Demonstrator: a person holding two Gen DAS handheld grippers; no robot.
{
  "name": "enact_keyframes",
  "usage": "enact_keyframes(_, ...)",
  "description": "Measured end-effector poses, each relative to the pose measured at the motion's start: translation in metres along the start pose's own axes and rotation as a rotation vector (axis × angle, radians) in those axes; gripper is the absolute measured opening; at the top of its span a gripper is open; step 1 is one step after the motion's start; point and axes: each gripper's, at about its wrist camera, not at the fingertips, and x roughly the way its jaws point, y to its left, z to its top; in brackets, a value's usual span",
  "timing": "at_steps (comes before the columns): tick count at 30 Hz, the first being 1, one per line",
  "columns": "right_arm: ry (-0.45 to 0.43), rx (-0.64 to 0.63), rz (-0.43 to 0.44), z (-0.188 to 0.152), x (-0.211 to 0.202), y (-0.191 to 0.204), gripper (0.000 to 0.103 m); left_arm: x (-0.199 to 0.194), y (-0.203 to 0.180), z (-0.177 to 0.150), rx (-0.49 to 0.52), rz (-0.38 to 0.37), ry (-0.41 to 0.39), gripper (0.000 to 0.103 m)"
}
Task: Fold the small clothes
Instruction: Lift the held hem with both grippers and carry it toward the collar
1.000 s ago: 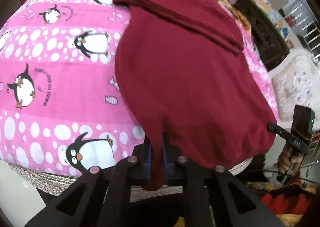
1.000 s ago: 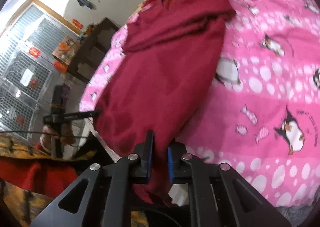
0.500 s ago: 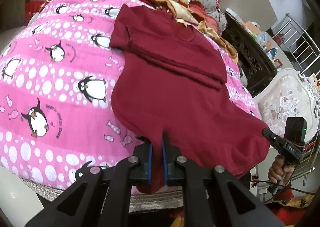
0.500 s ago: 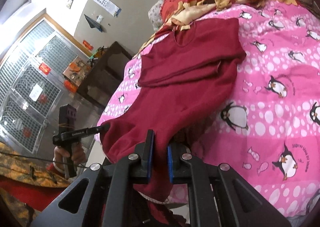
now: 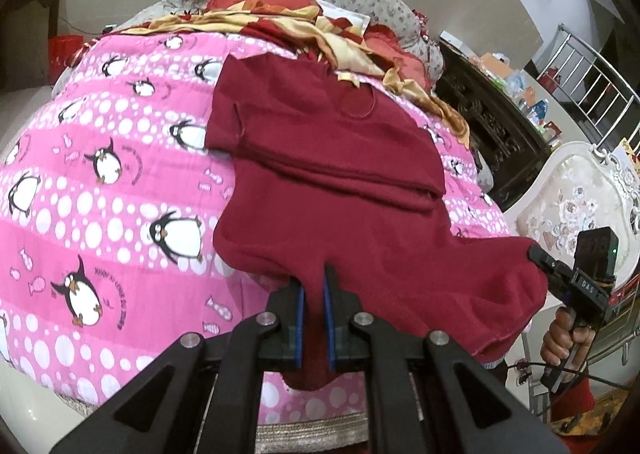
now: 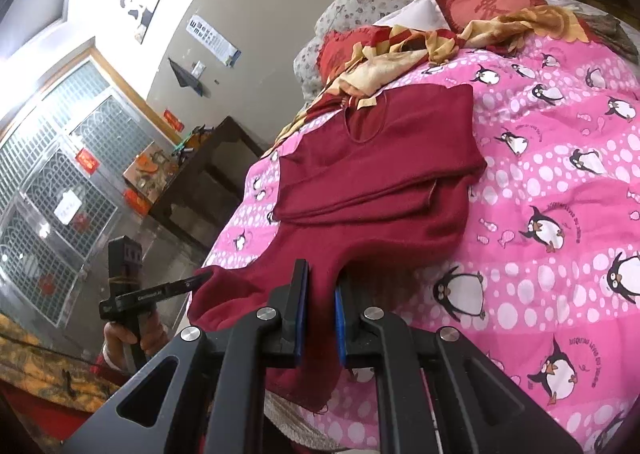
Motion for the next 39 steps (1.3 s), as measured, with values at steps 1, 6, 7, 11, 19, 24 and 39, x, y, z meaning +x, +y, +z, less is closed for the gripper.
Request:
enact_keyframes(1,-0.004,0.002,0.001,0.001,0.0,0.0,0.027,0.0,-0.001,0.001,0.0,-0.001,-0.005,0.008)
enact_keyframes(6,-0.018,0.005,-0.004,0.006,-0.001,-0.001,0.027,-0.003,-0.004,0.008,0.007,-0.003,-0.027,0.008)
enact_keyframes(7,-0.023,0.005,-0.003,0.007,-0.002,-0.001,0.027,-0.003,-0.004,0.009,0.004,-0.003,-0.032,0.008)
enact_keyframes(11,-0.048,0.011,0.003,0.012,-0.005,-0.001,0.027,-0.003,-0.005,0.015,-0.004,0.013,-0.054,0.008)
enact_keyframes(19,-0.082,0.004,-0.002,0.021,-0.002,0.001,0.027,0.002,-0.011,0.025,0.024,0.063,-0.068,0.008)
enact_keyframes(24,-0.097,0.01,-0.006,0.027,0.0,0.001,0.027,0.004,-0.012,0.032,0.037,0.079,-0.078,0.008)
enact_keyframes(39,-0.133,-0.022,-0.088,0.042,0.008,-0.001,0.027,0.02,-0.019,0.056,0.074,0.138,-0.096,0.008)
